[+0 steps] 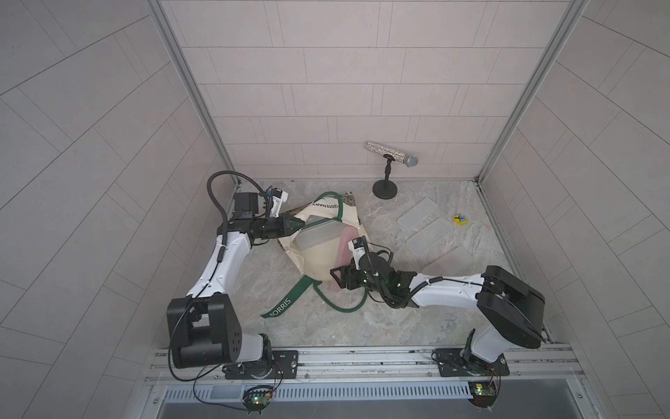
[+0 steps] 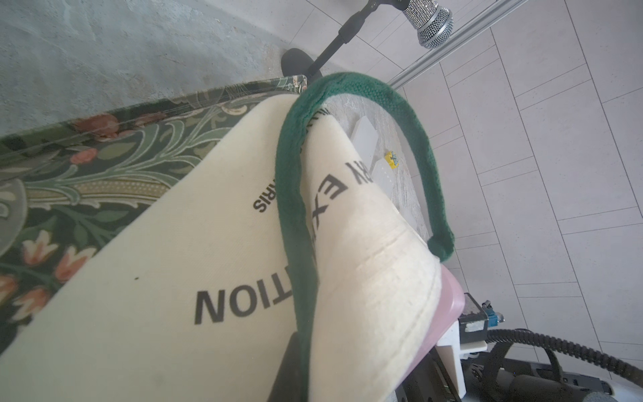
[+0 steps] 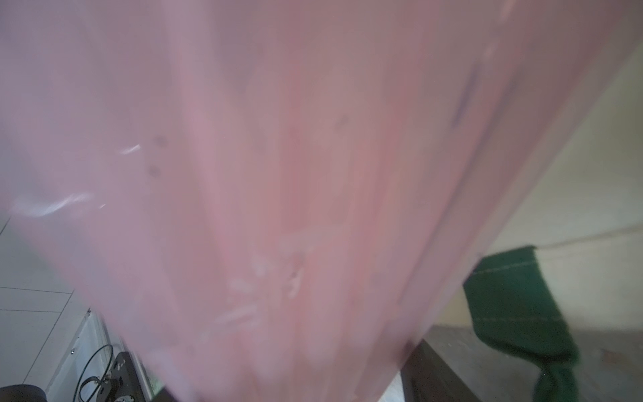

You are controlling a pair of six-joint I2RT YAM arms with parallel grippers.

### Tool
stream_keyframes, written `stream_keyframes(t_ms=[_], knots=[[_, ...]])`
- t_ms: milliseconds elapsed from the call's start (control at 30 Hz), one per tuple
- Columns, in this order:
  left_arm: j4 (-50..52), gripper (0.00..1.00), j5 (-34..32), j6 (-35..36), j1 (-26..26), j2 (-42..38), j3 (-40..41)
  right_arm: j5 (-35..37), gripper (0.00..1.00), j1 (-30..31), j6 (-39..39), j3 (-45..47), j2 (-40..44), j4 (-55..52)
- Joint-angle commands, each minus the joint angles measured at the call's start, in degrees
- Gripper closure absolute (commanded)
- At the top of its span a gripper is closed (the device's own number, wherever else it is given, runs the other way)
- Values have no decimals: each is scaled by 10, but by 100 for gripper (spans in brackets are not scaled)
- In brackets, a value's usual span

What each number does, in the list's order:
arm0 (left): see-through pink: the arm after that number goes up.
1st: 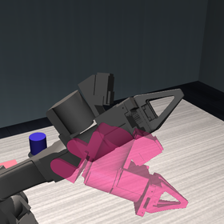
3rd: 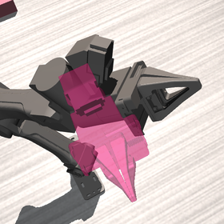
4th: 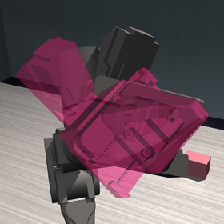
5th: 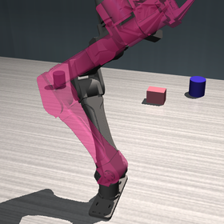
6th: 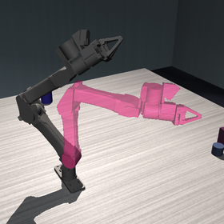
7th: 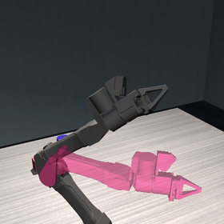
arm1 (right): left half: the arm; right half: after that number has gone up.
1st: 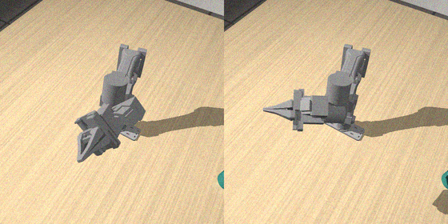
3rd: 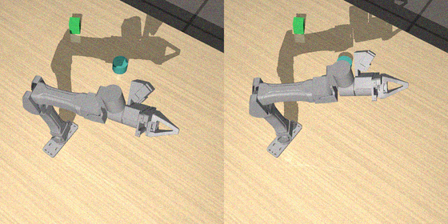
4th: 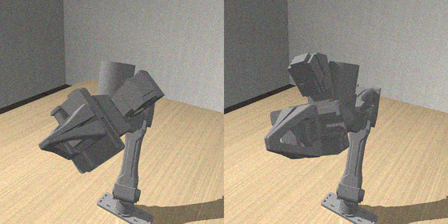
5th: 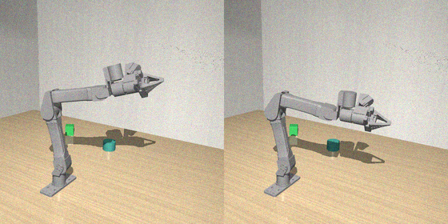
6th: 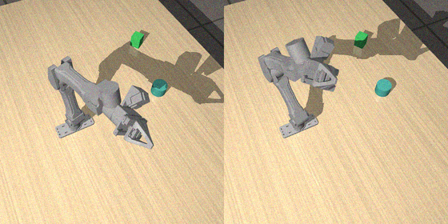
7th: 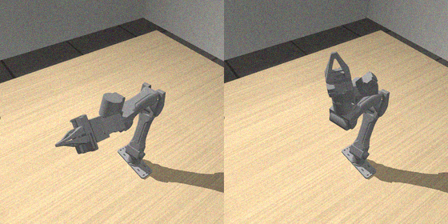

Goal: Take out the pencil case from the canvas bag
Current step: Pick up the pencil case from the canvas bag.

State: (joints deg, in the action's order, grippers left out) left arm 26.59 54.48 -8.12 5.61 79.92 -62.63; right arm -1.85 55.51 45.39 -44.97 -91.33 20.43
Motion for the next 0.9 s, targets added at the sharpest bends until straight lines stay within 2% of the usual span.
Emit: stream_keyframes(t_ms=[0, 367, 633, 867], knots=[[-14, 100, -2, 1, 1, -17, 0, 34, 36, 3, -17, 17, 42, -25], [-14, 100, 3, 1, 1, -22, 0, 86, 35, 2, -41, 42, 114, -108], [-15, 100, 7, 1, 1, -24, 2, 154, 35, -6, -64, 39, 176, -212], [-18, 100, 13, 2, 4, -28, 3, 182, 34, -20, -75, 29, 213, -284]])
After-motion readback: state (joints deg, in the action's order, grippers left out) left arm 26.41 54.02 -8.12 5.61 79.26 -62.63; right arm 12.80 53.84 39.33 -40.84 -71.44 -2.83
